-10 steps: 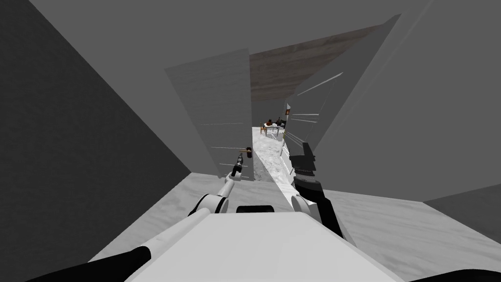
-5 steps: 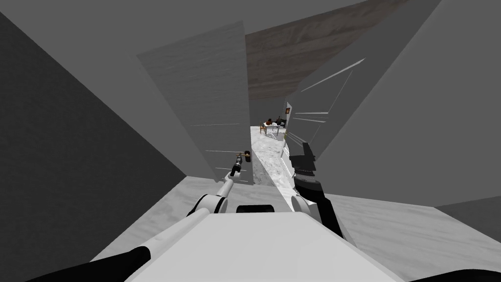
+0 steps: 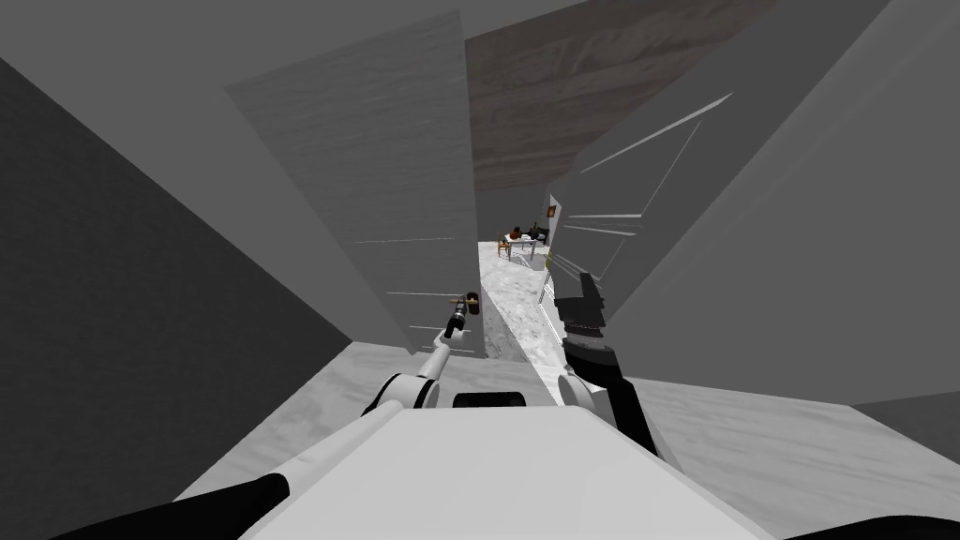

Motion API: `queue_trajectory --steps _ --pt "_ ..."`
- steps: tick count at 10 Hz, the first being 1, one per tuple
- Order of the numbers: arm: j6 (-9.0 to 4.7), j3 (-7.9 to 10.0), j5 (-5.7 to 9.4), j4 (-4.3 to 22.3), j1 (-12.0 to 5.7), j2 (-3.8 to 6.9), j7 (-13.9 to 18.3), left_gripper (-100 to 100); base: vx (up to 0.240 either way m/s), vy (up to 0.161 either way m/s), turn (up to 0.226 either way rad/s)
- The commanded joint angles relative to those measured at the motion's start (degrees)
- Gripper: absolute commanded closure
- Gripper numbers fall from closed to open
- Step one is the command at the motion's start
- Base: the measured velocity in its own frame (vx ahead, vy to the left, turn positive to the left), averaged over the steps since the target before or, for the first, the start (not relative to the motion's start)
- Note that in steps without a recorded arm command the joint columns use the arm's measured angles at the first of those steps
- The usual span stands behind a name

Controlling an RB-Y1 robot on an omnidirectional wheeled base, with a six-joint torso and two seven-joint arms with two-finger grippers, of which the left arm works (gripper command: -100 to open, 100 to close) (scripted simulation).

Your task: Push the door open

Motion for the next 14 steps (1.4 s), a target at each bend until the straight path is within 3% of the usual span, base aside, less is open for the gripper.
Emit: queue_trajectory --steps 1,5,14 --pt "0.09 0.0 0.0 0.0 0.03 0.0 0.0 100 -0.012 0.003 -0.007" --pt "0.09 0.0 0.0 0.0 0.03 0.0 0.0 100 -0.001 0.001 -0.001" --pt "0.17 3.3 1.12 -0.1 0.38 3.04 -1.2 100 0.135 -0.065 0.033"
